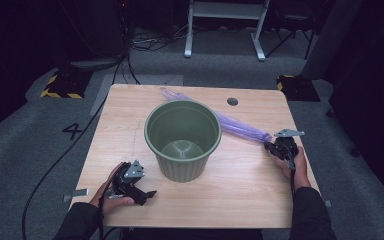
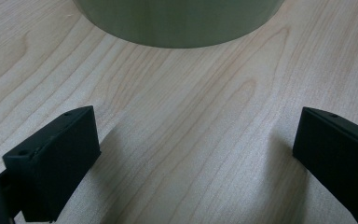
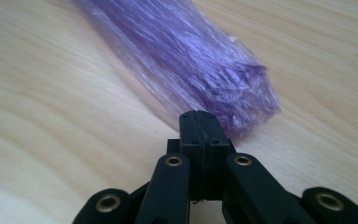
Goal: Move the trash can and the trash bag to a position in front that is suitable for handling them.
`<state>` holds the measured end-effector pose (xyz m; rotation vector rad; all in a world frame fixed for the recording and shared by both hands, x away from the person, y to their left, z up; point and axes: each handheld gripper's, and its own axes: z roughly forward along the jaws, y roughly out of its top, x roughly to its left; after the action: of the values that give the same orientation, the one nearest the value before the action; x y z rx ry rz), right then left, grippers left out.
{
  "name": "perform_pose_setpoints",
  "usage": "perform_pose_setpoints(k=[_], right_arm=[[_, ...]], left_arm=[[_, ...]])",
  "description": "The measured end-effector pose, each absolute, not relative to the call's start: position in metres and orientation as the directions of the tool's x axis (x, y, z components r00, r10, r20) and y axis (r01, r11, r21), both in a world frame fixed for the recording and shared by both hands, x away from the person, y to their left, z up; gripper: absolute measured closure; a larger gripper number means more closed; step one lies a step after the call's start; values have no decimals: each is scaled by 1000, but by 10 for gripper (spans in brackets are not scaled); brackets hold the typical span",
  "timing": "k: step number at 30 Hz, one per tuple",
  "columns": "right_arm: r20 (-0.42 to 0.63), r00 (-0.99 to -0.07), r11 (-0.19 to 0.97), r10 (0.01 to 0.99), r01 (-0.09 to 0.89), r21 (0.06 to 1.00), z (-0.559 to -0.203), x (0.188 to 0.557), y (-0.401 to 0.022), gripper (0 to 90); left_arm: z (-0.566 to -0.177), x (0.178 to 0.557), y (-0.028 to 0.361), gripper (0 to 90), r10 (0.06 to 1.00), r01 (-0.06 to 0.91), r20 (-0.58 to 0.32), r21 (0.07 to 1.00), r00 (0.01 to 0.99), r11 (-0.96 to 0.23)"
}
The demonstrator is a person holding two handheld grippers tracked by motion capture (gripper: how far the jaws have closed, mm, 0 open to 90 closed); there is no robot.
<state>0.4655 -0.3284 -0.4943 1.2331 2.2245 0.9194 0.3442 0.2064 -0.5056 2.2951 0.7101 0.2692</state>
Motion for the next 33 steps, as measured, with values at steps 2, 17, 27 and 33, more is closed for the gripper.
perform_pose_setpoints(k=[2, 17, 27, 33], right_arm=[[-36, -531, 383, 847, 561, 734, -493, 459, -326, 900], [-51, -687, 492, 724, 465, 736, -486, 386, -283, 847], [-106, -605, 445, 789, 444, 777, -467, 403, -303, 472], [-90, -601, 435, 794, 459, 775, -458, 433, -312, 427]], left_arm=[[-506, 344, 206, 2, 562, 414, -10, 686, 827, -598], [-506, 344, 206, 2, 561, 414, -9, 686, 828, -599], [-506, 345, 206, 0, 560, 414, -12, 685, 829, -599], [-506, 345, 205, 0, 560, 414, -13, 686, 828, -598]])
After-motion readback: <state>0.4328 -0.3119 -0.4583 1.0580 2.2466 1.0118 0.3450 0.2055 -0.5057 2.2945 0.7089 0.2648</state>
